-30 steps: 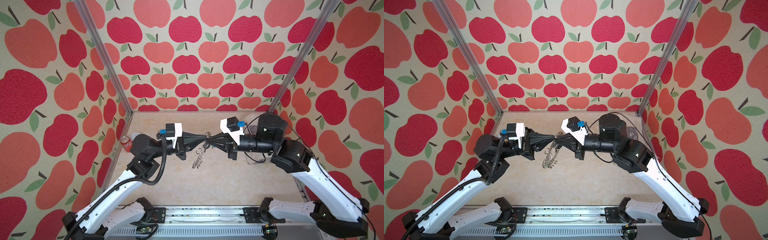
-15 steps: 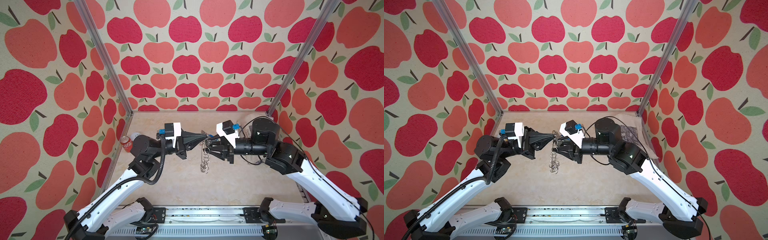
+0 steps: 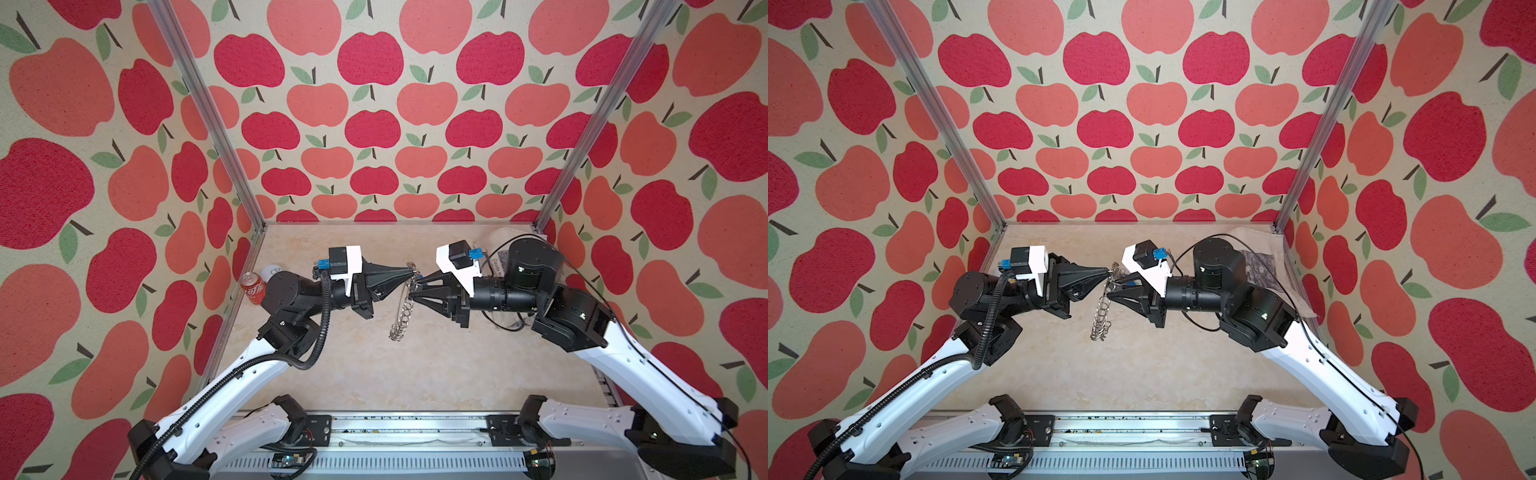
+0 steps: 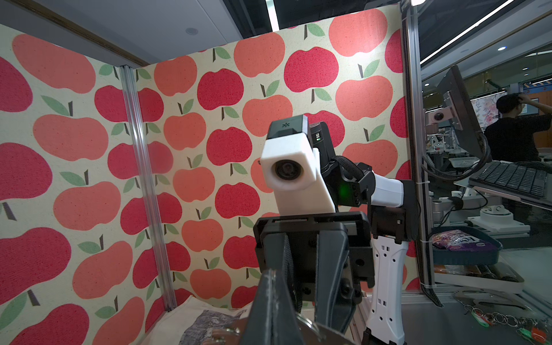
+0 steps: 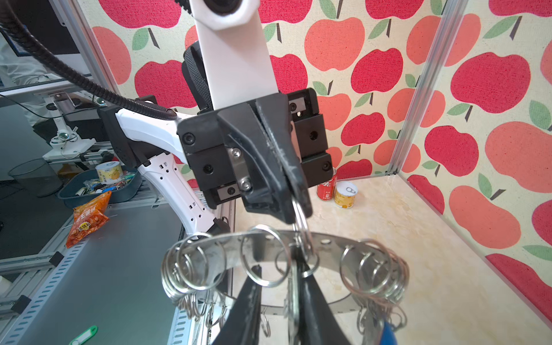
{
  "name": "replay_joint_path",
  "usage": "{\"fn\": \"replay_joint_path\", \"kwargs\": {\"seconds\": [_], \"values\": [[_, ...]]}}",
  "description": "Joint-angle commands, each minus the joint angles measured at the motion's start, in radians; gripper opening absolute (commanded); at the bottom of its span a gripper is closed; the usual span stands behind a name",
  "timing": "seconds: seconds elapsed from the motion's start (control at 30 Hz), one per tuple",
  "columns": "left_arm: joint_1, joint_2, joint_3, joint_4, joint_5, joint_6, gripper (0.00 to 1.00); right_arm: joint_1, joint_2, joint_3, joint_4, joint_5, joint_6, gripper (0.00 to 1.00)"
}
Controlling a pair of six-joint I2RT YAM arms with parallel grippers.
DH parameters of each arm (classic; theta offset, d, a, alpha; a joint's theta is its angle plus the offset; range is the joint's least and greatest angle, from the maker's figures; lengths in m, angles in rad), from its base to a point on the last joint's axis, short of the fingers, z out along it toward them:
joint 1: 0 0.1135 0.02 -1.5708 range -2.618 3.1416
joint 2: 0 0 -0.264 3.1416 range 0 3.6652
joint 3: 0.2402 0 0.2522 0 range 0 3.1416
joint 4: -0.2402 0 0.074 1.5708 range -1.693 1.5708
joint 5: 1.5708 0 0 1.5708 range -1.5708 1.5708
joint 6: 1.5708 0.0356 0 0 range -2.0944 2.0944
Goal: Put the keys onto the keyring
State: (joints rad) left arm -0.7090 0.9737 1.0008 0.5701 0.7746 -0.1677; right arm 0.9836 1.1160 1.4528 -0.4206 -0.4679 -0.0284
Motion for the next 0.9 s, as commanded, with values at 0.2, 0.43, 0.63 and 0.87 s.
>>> {"fn": "replay_joint_path", "kwargs": {"seconds": [0.2, 0.43, 0.63, 0.87], "values": [[0.001, -0.032, -0.004, 0.059, -0.005, -0.021, 0.00, 0.001, 0.001, 0.004, -0.021, 0.044, -0.007, 0.02], [0.003, -0.043, 0.001, 0.036, 0.001, -0.019, 0.00, 0.003, -0.004, 0.065, -0.132, 0.119, -0.072, 0.00], [0.005, -0.039, 0.005, 0.025, 0.017, -0.024, 0.00, 0.003, 0.002, 0.132, -0.212, 0.167, -0.122, 0.00], [0.005, -0.020, 0.019, 0.014, 0.042, -0.034, 0.00, 0.009, 0.038, 0.192, -0.259, 0.160, -0.154, 0.00]]}}
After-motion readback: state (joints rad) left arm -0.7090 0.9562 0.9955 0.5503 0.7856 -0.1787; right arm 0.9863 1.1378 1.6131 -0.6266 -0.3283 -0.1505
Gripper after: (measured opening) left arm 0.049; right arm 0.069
